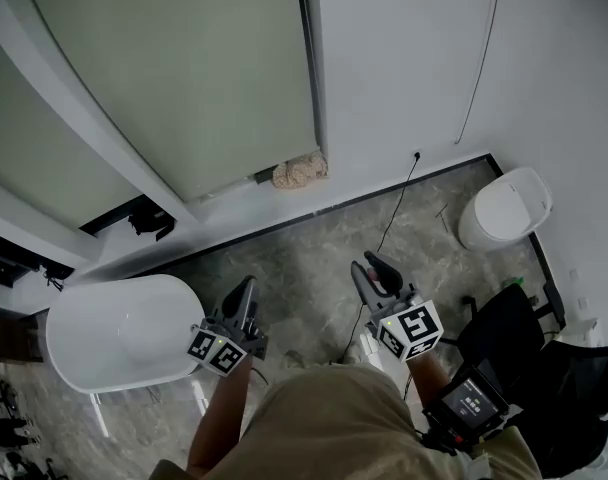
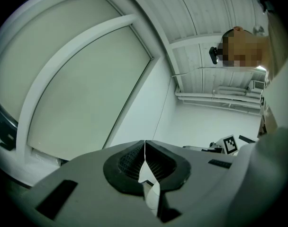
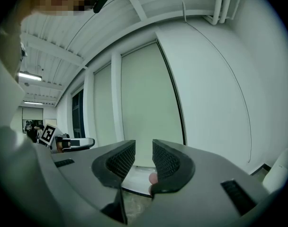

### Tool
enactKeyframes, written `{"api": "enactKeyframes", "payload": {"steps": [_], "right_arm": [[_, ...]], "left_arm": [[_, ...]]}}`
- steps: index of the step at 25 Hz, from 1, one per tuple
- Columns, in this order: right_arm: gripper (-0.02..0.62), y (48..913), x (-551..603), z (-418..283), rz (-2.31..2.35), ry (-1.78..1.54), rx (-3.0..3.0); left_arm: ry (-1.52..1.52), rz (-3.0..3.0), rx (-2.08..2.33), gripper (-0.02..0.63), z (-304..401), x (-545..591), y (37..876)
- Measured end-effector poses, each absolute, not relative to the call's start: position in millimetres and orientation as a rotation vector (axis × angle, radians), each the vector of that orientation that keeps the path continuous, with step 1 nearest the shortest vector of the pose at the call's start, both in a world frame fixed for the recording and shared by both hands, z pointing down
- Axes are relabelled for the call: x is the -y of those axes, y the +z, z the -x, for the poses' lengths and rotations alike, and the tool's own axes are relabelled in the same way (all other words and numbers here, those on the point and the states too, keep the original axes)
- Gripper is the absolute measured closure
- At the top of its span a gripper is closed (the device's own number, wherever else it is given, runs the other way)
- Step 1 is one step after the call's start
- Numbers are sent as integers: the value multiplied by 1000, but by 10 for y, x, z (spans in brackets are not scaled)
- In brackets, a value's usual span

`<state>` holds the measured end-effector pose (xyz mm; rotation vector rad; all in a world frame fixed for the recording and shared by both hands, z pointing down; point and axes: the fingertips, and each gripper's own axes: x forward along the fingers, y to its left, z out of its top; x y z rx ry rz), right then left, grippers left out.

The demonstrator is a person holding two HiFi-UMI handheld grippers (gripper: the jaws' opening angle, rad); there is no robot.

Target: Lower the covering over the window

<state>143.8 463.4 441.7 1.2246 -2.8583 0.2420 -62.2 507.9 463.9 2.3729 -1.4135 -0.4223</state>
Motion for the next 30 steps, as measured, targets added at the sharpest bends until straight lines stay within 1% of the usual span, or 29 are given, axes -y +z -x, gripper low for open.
{"api": "enactKeyframes", "payload": {"steps": [12,19,24,30], "right_arm": [[498,4323,-4541,-2039,-1246,237,2921],[497,4450,-4491,-2328,-1217,246,2921],[499,4521,-4434,-2268,-1195,269,2918],[499,4603,-4358,-2043,-1207,284,2892]], "left_arm": [[-412,-2333,1488,586,99,-5089,4660],[-429,-2302,1529,586,-218,-5088,4741],[-425,-2271,1551,586,-191,-5143,4791],[-410,-2247,1546,586,84,-5087,4897]]}}
